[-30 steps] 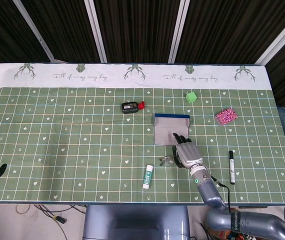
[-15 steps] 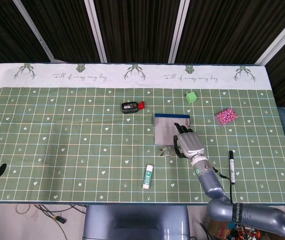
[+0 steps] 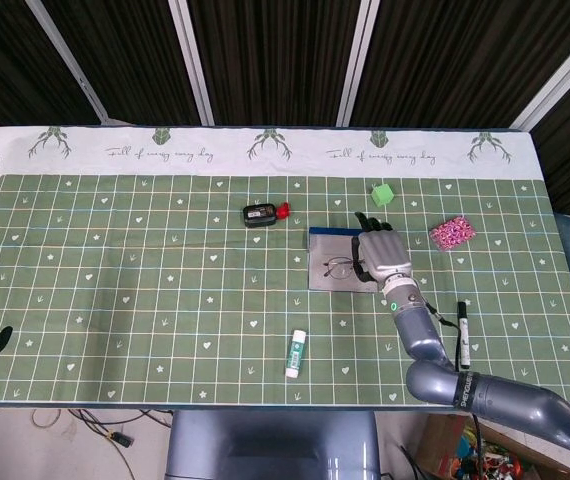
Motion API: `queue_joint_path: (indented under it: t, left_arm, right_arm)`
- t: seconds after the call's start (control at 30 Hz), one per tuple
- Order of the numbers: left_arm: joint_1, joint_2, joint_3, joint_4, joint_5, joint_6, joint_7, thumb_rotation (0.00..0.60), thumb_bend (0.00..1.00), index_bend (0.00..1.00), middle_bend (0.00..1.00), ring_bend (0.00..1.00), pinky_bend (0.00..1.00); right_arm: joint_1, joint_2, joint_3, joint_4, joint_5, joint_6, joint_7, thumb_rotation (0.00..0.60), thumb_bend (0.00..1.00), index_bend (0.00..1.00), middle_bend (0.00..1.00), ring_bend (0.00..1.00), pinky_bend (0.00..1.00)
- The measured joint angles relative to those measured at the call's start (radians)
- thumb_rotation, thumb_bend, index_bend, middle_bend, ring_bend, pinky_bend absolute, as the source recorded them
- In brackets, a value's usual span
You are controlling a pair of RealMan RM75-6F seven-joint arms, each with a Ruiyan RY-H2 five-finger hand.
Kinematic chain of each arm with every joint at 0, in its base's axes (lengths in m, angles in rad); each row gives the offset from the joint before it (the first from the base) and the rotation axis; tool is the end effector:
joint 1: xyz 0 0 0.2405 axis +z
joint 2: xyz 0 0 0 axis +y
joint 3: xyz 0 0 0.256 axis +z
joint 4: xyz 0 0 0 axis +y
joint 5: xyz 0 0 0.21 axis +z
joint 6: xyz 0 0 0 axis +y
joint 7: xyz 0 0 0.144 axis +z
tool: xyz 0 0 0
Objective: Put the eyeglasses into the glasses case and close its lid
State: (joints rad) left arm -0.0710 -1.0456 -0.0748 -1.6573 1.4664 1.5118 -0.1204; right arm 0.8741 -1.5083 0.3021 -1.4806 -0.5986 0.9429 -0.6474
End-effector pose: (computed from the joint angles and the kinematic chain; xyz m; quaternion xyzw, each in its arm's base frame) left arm -0.3101 0.1814 0.1872 -0.5528 -0.4085 -0.4251 0.5890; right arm -0.1394 -0.3963 0.0123 0.6888 -0.4307 0.2980 0.5013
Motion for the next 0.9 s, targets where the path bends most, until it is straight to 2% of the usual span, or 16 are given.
queue_joint_path:
  t: [0.4, 0.9]
  left_arm:
    - [0.001, -0.002, -0.002, -0.002, -0.004, 0.001, 0.002, 0.600, 0.27, 0.15, 0.00, 0.00, 0.00]
    - [0.000, 0.000, -0.005, 0.000, -0.011, -0.003, -0.007, 0.600, 0.27, 0.15, 0.00, 0.00, 0.00]
  right_arm:
    - [0.061, -0.059, 0.006, 0.144, 0.046, -0.033, -0.004, 0.600, 0.47, 0.67, 0.04, 0.11, 0.16]
    - [0.110, -0.180, 0.000, 0.351, 0.104, -0.083, 0.012, 0.600, 0.50, 0.69, 0.04, 0.11, 0.16]
